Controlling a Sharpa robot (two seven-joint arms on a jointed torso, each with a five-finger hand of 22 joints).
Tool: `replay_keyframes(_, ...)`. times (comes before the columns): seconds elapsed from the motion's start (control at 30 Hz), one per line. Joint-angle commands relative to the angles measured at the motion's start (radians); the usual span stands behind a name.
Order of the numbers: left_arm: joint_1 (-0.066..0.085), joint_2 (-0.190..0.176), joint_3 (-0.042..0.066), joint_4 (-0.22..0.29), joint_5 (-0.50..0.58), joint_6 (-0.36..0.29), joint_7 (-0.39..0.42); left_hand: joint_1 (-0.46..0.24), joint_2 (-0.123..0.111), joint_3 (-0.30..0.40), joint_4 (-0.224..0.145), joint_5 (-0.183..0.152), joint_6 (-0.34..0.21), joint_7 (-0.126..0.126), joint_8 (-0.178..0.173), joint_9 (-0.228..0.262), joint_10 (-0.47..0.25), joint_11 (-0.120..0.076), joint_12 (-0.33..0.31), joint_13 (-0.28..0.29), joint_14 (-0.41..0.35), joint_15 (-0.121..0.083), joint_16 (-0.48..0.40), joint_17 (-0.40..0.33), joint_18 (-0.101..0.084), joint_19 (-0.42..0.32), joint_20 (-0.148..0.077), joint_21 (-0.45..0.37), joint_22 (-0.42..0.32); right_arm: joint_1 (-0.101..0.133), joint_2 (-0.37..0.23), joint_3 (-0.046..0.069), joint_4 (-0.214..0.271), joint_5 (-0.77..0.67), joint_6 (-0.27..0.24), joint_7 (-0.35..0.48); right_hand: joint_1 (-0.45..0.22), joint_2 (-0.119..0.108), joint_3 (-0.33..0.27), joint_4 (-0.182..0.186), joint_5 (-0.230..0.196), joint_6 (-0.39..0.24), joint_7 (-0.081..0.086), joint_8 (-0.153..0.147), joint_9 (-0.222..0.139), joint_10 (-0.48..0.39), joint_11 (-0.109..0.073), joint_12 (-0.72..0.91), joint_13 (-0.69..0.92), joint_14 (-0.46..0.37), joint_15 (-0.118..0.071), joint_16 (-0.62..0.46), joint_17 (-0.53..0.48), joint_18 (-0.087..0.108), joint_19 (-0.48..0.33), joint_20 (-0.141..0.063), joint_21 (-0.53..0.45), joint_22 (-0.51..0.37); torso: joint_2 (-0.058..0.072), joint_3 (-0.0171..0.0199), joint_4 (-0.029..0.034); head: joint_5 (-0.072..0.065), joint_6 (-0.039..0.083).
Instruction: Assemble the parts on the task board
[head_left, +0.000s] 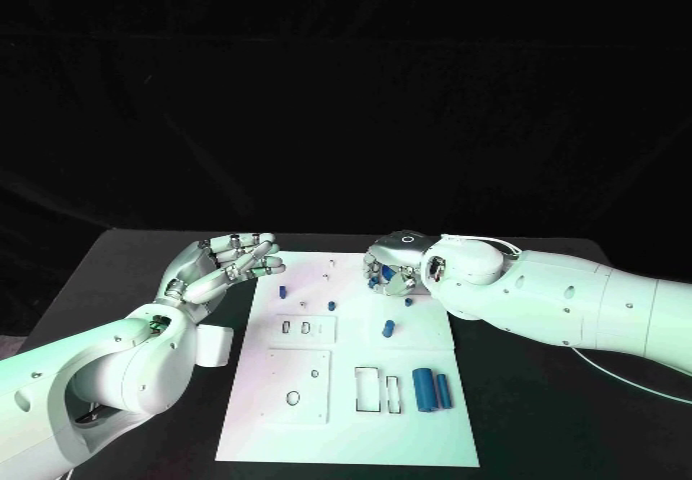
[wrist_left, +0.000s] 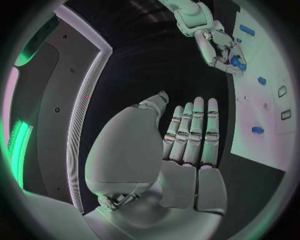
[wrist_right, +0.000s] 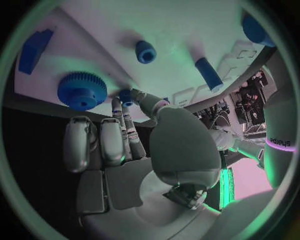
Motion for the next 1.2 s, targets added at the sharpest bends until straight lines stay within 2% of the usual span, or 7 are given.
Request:
replay_keyframes(0.03, 0.002, 0.0, 0.001, 0.003, 0.005, 0.015, 0.002, -0.005, -0.006, 0.002, 0.001, -0.004, 0.006, 0.014, -0.006, -0.001, 0.006, -0.001, -0.005, -0.002, 0.006, -0.001, 0.006, 0.001, 0.006, 0.008, 0.001, 0.005, -0.001, -0.001, 0.0, 0.0, 0.001, -0.018, 0.019, -0.009, 0.008, 0.004, 0.009, 0.003, 0.001, 0.012, 0.0, 0.008, 0.003, 0.01, 0.0, 0.007, 0.001, 0.029, 0.003, 0.008, 0.004, -0.02, 0.007, 0.0, 0.006, 0.005, 0.001, -0.001, 0.0023, -0.001, 0.0)
replay_keyframes(0.23, 0.002, 0.0, 0.001, 0.002, 0.006, 0.017, 0.001, -0.006, -0.005, 0.003, 0.002, -0.004, 0.005, 0.015, -0.006, -0.001, 0.006, -0.001, -0.006, -0.002, 0.005, -0.001, 0.006, 0.001, 0.006, 0.008, 0.0, 0.005, -0.001, -0.002, 0.001, 0.0, 0.004, -0.018, 0.007, -0.005, 0.02, 0.02, 0.032, 0.006, -0.029, 0.033, -0.007, 0.022, 0.015, 0.031, -0.007, 0.012, 0.001, 0.029, -0.002, 0.024, 0.017, -0.024, 0.016, -0.003, 0.023, 0.031, 0.003, -0.0017, 0.0047, -0.005, 0.0)
replay_keyframes(0.3, 0.002, 0.0, 0.001, 0.002, 0.006, 0.017, 0.0, -0.006, -0.005, 0.003, 0.002, -0.004, 0.005, 0.015, -0.006, -0.001, 0.006, -0.001, -0.006, -0.002, 0.005, -0.001, 0.006, 0.001, 0.006, 0.008, 0.0, 0.005, -0.001, -0.003, 0.001, 0.0, 0.005, -0.018, -0.004, -0.004, 0.03, 0.046, 0.051, 0.013, -0.067, 0.061, -0.02, 0.044, 0.031, 0.059, -0.017, 0.02, 0.005, 0.03, -0.011, 0.033, 0.024, -0.027, 0.024, -0.008, 0.036, 0.051, 0.004, -0.0024, 0.0057, -0.006, 0.0)
replay_keyframes(0.37, 0.002, 0.0, 0.001, 0.002, 0.006, 0.018, -0.001, -0.006, -0.005, 0.003, 0.002, -0.004, 0.005, 0.015, -0.006, -0.001, 0.006, -0.001, -0.006, -0.002, 0.005, -0.001, 0.006, 0.001, 0.006, 0.008, 0.0, 0.005, -0.001, -0.003, 0.001, 0.0, 0.006, -0.018, -0.02, -0.007, 0.033, 0.053, 0.057, 0.014, -0.079, 0.064, -0.022, 0.048, 0.035, 0.064, -0.019, 0.021, 0.006, 0.029, -0.012, 0.034, 0.023, -0.028, 0.025, -0.01, 0.037, 0.054, 0.004, -0.0025, 0.0065, -0.006, -0.001)
replay_keyframes(0.5, 0.002, 0.0, 0.001, 0.001, 0.007, 0.019, -0.003, -0.008, -0.004, 0.004, 0.003, -0.004, 0.005, 0.015, -0.007, -0.002, 0.005, 0.0, -0.008, -0.002, 0.005, -0.001, 0.006, 0.002, 0.006, 0.009, 0.0, 0.005, -0.002, -0.004, -0.002, 0.0, 0.01, -0.018, -0.072, -0.018, 0.051, 0.088, 0.091, 0.015, -0.11, 0.074, -0.028, 0.072, 0.062, 0.096, -0.029, 0.025, 0.011, 0.028, -0.021, 0.041, 0.027, -0.031, 0.033, -0.018, 0.05, 0.075, 0.004, -0.0033, 0.0079, -0.007, -0.001)
replay_keyframes(0.87, 0.002, 0.001, 0.001, -0.007, 0.009, 0.019, -0.008, -0.008, -0.003, 0.005, 0.003, -0.004, 0.004, 0.015, -0.008, -0.002, 0.005, 0.0, -0.009, -0.002, 0.005, -0.001, 0.006, 0.002, 0.006, 0.009, 0.0, 0.005, -0.002, -0.002, -0.001, 0.002, 0.04, -0.018, -0.164, -0.049, 0.051, 0.08, 0.104, 0.009, -0.114, 0.07, -0.03, 0.093, 0.088, 0.11, -0.033, 0.019, 0.013, 0.028, -0.023, 0.047, 0.029, -0.036, 0.045, -0.022, 0.065, 0.101, 0.005, -0.0049, 0.0124, -0.007, 0.01)
replay_keyframes(1.2, 0.002, 0.005, 0.001, -0.005, 0.01, 0.022, -0.011, -0.007, -0.003, 0.007, 0.001, -0.005, 0.003, 0.016, -0.009, -0.003, 0.004, 0.0, -0.011, -0.002, 0.005, -0.001, 0.007, 0.003, 0.006, 0.01, 0.0, 0.005, -0.002, 0.003, 0.061, 0.004, -0.008, -0.025, -0.272, -0.094, 0.048, 0.075, 0.105, 0.008, -0.114, 0.063, -0.029, 0.097, 0.096, 0.107, -0.032, 0.013, 0.013, 0.027, -0.023, 0.047, 0.025, -0.036, 0.044, -0.023, 0.065, 0.102, 0.008, -0.008, 0.0156, -0.011, 0.024)
